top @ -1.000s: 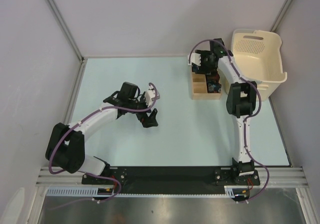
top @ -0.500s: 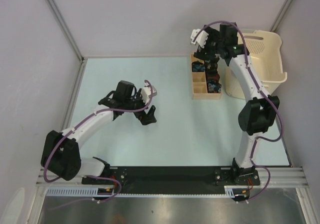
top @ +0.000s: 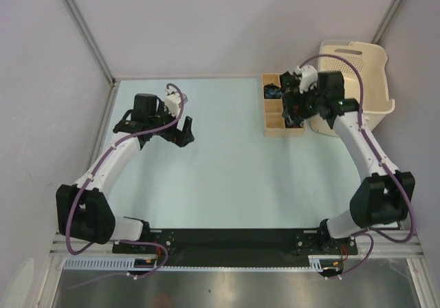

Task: Roll the ties
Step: Reset both arms

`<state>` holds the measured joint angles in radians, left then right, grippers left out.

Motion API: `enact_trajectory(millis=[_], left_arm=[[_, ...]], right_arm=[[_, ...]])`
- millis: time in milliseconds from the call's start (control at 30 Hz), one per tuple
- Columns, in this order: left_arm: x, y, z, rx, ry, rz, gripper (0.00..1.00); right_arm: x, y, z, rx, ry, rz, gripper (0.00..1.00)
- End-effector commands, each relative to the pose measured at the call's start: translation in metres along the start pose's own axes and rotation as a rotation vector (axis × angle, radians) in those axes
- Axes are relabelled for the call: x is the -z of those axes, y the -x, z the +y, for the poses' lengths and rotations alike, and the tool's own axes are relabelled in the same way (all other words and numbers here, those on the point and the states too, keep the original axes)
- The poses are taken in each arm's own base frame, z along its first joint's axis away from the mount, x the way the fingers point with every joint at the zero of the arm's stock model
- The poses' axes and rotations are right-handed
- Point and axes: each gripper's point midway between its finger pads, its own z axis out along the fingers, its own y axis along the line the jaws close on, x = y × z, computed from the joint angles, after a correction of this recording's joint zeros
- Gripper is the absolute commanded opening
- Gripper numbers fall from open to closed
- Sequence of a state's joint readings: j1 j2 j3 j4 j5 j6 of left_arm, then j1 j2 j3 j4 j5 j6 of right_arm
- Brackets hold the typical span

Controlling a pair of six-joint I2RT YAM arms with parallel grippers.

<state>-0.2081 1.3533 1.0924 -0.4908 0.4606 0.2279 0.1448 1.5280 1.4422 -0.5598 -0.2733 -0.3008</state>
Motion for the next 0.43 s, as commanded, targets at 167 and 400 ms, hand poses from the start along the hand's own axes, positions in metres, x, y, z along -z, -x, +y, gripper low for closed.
enact_trajectory(millis=[167,400], left_arm=[[0.007,-0.033,0.01,0.093,0.111,0.08,0.99],[0.021,-0.029,0.025,0.052,0.226,0.038,1.0]], right_arm=[[0.051,-0.095,0.011,-0.363,-0.038,0.069,1.0],[0.05,-0.092,0.021,-0.349,0.007,0.004,1.0]])
